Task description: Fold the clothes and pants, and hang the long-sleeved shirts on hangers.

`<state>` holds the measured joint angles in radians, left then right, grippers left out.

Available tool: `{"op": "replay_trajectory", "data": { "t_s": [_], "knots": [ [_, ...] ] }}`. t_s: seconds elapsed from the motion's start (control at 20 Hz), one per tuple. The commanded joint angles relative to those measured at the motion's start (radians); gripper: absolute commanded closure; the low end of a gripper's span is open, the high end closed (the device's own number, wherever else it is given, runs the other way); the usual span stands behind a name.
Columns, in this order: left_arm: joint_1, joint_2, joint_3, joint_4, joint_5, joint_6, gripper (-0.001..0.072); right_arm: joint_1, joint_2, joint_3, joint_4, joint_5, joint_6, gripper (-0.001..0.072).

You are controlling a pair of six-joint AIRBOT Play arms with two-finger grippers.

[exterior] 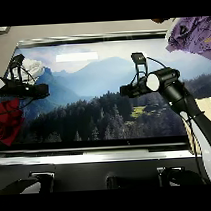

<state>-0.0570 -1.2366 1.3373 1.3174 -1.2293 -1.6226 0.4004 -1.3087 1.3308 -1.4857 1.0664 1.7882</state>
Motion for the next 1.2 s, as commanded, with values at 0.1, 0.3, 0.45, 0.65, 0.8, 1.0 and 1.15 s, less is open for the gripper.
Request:
{"op": "replay_trajectory", "data": {
  "t_s": [0.1,0.3,0.45,0.65,0.8,1.0,1.15],
  "knots": [
    [0.000,0.000,0.000,0.000,0.000,0.000,0.0689,0.001,0.000,0.000,0.000,0.001,0.000,0.0682],
    [0.000,0.000,0.000,0.000,0.000,0.000,0.0689,0.001,0.000,0.000,0.000,0.001,0.000,0.0682],
    [0.000,0.000,0.000,0.000,0.000,0.000,0.0688,0.001,0.000,0.000,0.000,0.001,0.000,0.0682],
    [0.000,0.000,0.000,0.000,0.000,0.000,0.0688,0.001,0.000,0.000,0.000,0.001,0.000,0.0682],
    [-0.001,0.000,0.000,0.000,0.000,0.000,0.0688,0.001,0.000,0.000,0.000,0.000,0.000,0.0681],
    [0.000,0.000,0.000,-0.032,-0.009,-0.001,0.0687,0.001,0.000,0.000,0.000,-0.012,0.000,0.0682],
    [0.004,0.000,0.000,0.009,-0.053,-0.090,-0.0008,0.001,0.000,0.000,0.000,-0.011,0.000,0.0682]
  ]
}}
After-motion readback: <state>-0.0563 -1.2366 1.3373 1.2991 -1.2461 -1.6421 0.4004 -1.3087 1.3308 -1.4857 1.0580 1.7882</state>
